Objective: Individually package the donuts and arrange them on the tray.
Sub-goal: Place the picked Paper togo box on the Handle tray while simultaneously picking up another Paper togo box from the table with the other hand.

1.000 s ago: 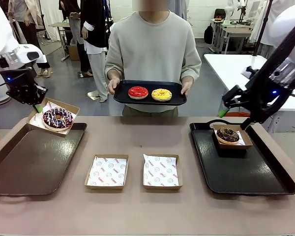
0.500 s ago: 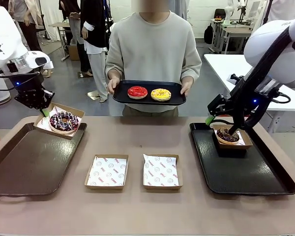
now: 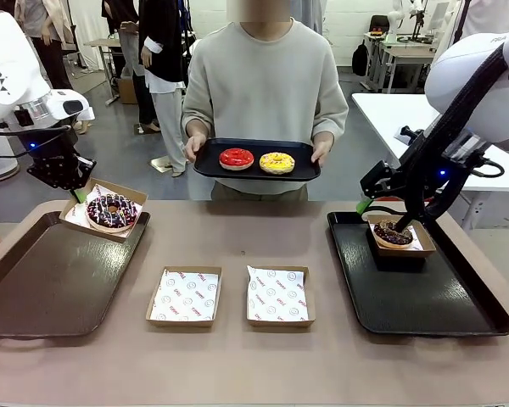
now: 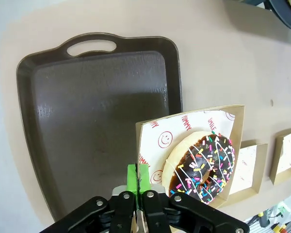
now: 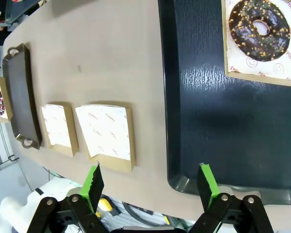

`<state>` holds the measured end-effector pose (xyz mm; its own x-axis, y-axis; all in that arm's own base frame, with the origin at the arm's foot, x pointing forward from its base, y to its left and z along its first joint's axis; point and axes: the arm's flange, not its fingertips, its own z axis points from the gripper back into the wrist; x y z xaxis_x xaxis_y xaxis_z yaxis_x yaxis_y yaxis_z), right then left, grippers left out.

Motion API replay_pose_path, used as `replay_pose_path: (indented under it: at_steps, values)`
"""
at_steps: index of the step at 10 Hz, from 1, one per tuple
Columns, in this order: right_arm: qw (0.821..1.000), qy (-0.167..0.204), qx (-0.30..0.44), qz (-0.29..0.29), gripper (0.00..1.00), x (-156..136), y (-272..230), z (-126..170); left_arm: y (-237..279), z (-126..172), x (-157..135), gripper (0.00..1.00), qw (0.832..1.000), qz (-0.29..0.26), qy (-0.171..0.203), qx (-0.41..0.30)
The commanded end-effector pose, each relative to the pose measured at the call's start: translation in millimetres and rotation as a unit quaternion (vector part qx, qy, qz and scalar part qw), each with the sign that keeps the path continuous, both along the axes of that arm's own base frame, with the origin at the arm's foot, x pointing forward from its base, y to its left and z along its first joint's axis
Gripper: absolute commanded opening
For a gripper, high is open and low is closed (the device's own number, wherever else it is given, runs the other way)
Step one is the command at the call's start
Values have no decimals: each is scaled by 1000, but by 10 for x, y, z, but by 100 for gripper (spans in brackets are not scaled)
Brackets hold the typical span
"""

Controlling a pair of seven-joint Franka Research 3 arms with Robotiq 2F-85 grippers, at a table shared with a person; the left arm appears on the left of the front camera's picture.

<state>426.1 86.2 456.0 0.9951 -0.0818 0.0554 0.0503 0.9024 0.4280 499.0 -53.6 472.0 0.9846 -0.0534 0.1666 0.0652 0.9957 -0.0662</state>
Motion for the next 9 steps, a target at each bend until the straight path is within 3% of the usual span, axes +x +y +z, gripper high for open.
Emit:
replay_pose_path:
  at_steps: [1,6,7,9]
  values:
    - [1000,3,-3,3,100,12,14,18,9,-7,-1,1,1000,-2,-4,4]
    - [1000,0,0,0,100,0,1,0,-94,57,1,1,1000,-10,4,-10]
    - [1000,4,-29,9,100,18,151,8,-280,191,-38,1,1000,-6,6,-19]
    - [996,9,-85,37,100,-13,520,14,-142,251,-105,1,998,-5,4,-55]
